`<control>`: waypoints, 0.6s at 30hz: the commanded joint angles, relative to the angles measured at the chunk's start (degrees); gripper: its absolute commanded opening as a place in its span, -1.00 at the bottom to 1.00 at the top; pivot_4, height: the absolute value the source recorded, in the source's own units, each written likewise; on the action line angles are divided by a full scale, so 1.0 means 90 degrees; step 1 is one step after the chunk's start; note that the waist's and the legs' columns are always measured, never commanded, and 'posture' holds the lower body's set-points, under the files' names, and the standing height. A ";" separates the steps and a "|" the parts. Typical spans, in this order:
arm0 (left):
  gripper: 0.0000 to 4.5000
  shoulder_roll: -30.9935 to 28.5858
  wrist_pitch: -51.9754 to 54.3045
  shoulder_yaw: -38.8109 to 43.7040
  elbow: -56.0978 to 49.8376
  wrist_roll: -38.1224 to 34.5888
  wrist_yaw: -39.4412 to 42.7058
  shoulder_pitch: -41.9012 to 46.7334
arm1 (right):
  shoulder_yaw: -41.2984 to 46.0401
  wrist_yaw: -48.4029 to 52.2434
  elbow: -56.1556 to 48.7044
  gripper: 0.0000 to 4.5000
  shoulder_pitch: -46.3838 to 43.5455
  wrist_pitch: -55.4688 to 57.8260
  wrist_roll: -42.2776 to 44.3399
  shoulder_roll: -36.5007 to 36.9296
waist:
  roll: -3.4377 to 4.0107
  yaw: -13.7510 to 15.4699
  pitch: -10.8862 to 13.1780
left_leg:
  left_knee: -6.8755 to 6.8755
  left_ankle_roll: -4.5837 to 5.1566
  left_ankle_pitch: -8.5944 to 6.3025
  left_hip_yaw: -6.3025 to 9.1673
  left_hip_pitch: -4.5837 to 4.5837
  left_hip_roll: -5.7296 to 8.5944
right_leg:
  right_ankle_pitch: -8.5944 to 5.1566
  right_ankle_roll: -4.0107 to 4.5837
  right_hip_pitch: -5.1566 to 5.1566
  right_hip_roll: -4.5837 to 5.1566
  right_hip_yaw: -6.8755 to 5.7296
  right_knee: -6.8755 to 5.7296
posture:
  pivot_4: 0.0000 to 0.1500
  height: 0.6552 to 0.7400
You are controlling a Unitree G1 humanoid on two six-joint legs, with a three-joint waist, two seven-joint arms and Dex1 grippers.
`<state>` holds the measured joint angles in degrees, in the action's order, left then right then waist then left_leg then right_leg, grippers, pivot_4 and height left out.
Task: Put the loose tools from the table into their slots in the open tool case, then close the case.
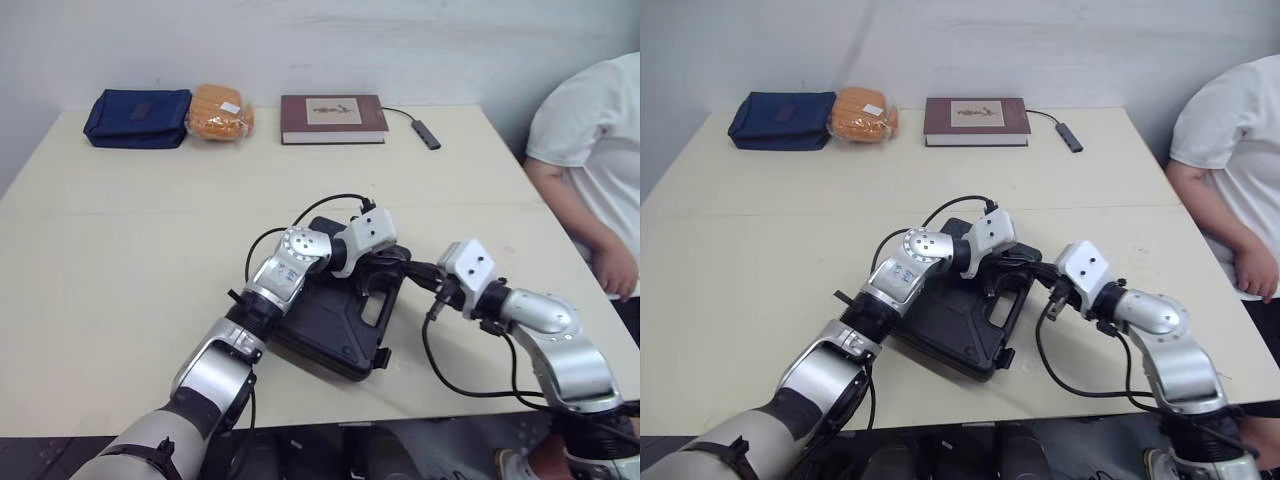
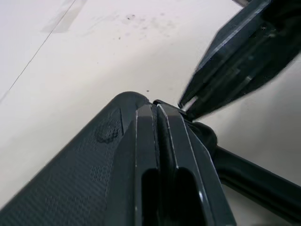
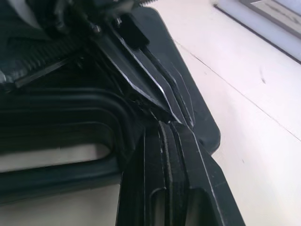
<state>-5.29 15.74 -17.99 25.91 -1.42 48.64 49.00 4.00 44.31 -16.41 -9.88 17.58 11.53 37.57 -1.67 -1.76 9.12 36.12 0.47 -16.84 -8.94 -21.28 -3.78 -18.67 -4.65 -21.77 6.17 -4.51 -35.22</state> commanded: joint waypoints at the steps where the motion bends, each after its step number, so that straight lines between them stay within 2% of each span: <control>1: -0.96 -0.0103 -0.0109 0.0288 -0.0455 -0.0521 0.0440 -0.0425 | 0.0460 0.0178 -0.0122 -1.00 0.0134 -0.0410 0.0166 0.0240 | 0.0018 0.0030 0.0019 | -0.0003 0.0004 0.0002 0.0000 -0.0008 0.0001 | 0.0000 0.0000 -0.0009 -0.0001 -0.0001 0.0001 | 1.00 1.00; 6: -0.96 -0.0366 -0.0701 0.0590 -0.1287 -0.0937 0.0875 -0.0544 | 0.0847 0.0448 -0.0182 -1.00 0.0521 -0.0663 0.0325 0.0538 | 0.0031 0.0116 0.0073 | 0.0016 -0.0009 0.0068 -0.0008 -0.0118 0.0008 | 0.0000 -0.0003 -0.0116 -0.0017 -0.0006 -0.0024 | 1.00 1.00; 8: -0.96 -0.0466 -0.0805 0.0643 -0.1463 -0.1042 0.0994 -0.0588 | 0.0957 0.0476 -0.0195 -1.00 0.0633 -0.0748 0.0390 0.0560 | 0.0036 0.0174 0.0112 | 0.0027 -0.0007 0.0078 -0.0020 -0.0120 0.0007 | 0.0002 -0.0007 -0.0122 -0.0033 -0.0017 -0.0024 | 1.00 1.00; 11: -0.96 -0.0979 -0.1290 0.0807 -0.2135 -0.1363 0.1621 -0.0830 | 0.1353 0.0756 -0.0255 -1.00 0.1183 -0.1342 0.0564 0.0566 | 0.0036 0.0199 0.0138 | 0.0037 0.0000 0.0076 -0.0021 -0.0120 0.0008 | 0.0006 -0.0014 -0.0123 -0.0048 -0.0031 -0.0026 | 1.00 1.00; 13: -0.96 -0.1248 -0.1440 0.0870 -0.2453 -0.1562 0.1909 -0.0996 | 0.1602 0.1098 -0.0317 -1.00 0.1521 -0.1633 0.0990 0.0483 | 0.0039 0.0213 0.0142 | 0.0035 0.0001 0.0074 -0.0020 -0.0120 0.0008 | 0.0006 -0.0014 -0.0120 -0.0052 -0.0031 -0.0025 | 1.00 1.00; 18: -0.96 -0.1934 -0.1211 0.1067 -0.3317 -0.1967 0.2180 -0.1616 | 0.2070 0.1335 -0.0541 -1.00 0.2312 -0.1717 0.1117 0.0710 | 0.0041 0.0205 0.0143 | 0.0039 0.0014 0.0067 -0.0021 -0.0117 0.0011 | 0.0011 -0.0023 -0.0113 -0.0051 -0.0025 -0.0025 | 1.00 1.00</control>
<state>-22.27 4.69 -9.32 -0.41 -17.26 67.65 34.85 20.11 55.81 -18.71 10.71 3.47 19.80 43.44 -1.31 0.09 10.41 36.49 0.61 -16.25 -9.13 -22.31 -3.68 -18.56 -4.87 -22.76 5.72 -4.72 -35.45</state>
